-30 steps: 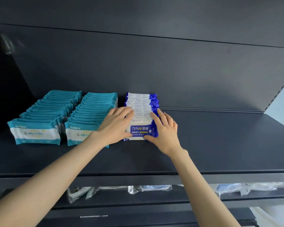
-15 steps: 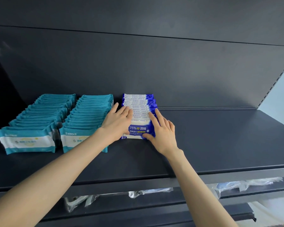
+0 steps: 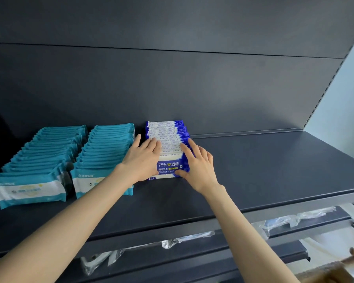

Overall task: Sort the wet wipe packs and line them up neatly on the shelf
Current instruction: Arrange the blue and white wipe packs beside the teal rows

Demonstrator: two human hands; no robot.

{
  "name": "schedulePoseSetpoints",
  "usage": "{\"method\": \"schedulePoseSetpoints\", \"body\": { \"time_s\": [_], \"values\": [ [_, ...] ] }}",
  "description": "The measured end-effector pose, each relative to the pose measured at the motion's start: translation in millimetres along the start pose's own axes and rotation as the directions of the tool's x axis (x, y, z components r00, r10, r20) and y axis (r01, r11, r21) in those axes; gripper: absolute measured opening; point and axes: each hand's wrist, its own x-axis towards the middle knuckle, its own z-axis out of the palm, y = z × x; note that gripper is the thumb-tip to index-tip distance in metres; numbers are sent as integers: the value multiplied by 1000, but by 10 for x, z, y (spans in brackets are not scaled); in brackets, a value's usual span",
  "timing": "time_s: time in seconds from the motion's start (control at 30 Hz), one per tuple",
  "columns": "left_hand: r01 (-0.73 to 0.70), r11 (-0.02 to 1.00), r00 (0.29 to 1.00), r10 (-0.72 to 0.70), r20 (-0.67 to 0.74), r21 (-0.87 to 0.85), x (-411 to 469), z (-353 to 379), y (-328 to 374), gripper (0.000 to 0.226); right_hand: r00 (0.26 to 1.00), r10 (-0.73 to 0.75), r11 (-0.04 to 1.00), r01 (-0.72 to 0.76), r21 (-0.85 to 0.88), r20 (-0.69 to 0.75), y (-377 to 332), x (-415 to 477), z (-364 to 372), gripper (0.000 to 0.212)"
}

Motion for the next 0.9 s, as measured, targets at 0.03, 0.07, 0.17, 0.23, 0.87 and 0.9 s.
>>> {"method": "schedulePoseSetpoints", "body": {
  "time_s": [0.03,0.07,0.17,0.23,0.87,0.9],
  "values": [
    [-8,1000,1000,8,10,-22,-17,-21,-5,87,1000,6,1000,-6,12,4,-13,-11,-30,77],
    [-11,999,1000,12,10,-49,-31,-41,-9,87,1000,11,999,-11,34,2,-22,-23,-68,74],
    [-27,989,999,21,-44,-146,-80,-158,2,78,996,35,990,-24,135,-82,-37,-107,-241,60],
    [-49,971,989,15,-147,-234,-124,-276,64,65,982,57,984,-25,178,-177,0,-222,-413,49],
    [-641,493,753,253,-607,-589,-1941,-859,3450,42,719,552,817,-568,102,-422,912,-4490,-1585,27],
    [-642,466,761,287,-582,-609,-2087,-834,3649,43,704,584,793,-602,97,-404,914,-4765,-1577,27]
  ]
}}
